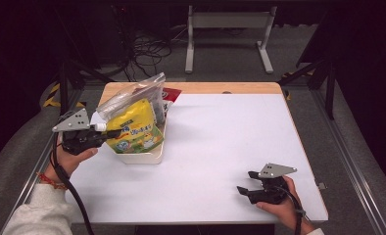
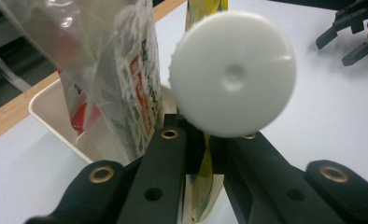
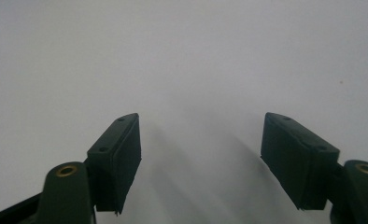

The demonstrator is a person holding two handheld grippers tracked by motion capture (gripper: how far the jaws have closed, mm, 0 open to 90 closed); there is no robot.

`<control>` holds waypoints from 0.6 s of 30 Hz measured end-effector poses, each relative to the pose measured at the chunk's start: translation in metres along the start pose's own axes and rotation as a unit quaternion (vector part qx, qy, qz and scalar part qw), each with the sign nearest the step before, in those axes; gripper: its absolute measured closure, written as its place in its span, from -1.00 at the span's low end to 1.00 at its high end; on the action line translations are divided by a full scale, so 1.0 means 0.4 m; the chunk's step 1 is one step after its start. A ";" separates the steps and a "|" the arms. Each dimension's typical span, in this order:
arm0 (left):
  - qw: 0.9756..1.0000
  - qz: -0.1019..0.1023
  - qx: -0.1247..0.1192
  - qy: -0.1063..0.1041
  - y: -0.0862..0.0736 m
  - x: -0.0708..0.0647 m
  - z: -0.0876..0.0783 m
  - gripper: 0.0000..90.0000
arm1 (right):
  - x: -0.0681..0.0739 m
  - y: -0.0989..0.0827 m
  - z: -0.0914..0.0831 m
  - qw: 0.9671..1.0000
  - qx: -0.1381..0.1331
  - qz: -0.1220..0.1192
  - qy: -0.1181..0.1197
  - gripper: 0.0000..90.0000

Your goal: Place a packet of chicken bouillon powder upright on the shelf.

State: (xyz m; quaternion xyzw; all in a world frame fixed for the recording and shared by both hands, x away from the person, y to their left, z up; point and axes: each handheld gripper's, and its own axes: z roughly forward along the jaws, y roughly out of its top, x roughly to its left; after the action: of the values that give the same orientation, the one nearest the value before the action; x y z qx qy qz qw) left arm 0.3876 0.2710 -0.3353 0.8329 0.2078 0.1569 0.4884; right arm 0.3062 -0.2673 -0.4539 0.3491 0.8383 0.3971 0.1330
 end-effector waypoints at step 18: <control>0.989 -0.077 -0.124 0.029 -0.051 -0.029 0.012 0.68 | 0.046 0.071 0.035 0.998 -0.036 -0.056 0.022 0.54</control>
State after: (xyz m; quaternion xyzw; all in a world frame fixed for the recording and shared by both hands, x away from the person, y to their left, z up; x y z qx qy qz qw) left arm 0.3759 0.2704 -0.3563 0.7426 0.2644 0.1674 0.5922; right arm 0.3136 -0.2340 -0.4403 0.2876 0.8444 0.4266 0.1492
